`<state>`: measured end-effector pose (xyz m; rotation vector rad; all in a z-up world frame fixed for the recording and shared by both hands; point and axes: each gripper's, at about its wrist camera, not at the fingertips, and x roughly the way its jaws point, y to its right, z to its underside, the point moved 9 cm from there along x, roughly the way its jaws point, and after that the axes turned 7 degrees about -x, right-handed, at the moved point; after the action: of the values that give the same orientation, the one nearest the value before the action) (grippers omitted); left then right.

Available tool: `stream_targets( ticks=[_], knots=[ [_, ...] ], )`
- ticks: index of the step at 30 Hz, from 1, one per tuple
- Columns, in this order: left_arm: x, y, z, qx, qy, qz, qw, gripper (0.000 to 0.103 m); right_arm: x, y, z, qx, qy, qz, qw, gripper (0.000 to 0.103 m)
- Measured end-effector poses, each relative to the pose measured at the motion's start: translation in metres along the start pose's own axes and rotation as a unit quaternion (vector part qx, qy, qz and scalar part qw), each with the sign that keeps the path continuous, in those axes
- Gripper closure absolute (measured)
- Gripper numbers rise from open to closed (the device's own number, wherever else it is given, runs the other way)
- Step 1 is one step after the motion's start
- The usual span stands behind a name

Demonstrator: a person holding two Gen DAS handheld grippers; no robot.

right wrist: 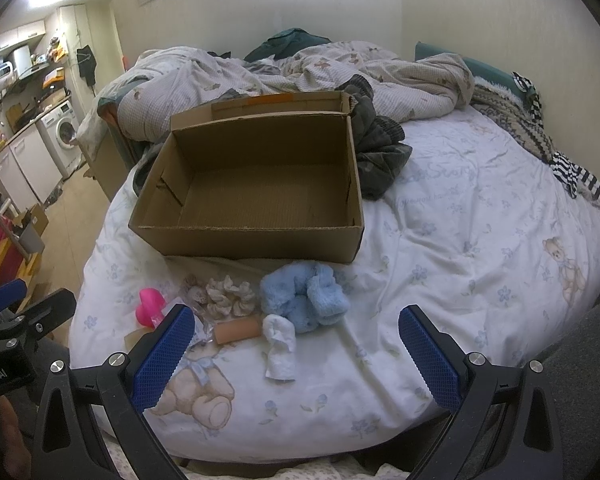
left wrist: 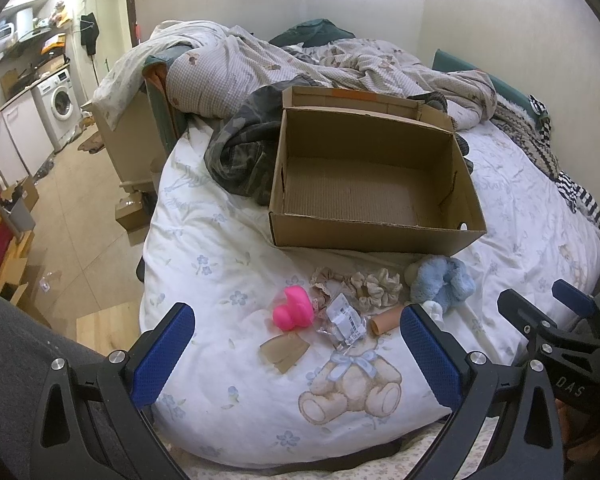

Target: Organize soft objects

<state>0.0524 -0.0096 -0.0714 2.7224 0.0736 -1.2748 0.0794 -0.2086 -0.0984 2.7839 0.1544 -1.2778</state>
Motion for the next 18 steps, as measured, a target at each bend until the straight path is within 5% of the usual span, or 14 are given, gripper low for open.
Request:
stream_targets(
  ticks=[18],
  knots=[
    [0.000, 0.000, 0.000, -0.001, -0.001, 0.000, 1.0000, 0.000, 0.001, 0.001, 0.001, 0.002, -0.004, -0.002, 1.000, 0.000]
  ],
)
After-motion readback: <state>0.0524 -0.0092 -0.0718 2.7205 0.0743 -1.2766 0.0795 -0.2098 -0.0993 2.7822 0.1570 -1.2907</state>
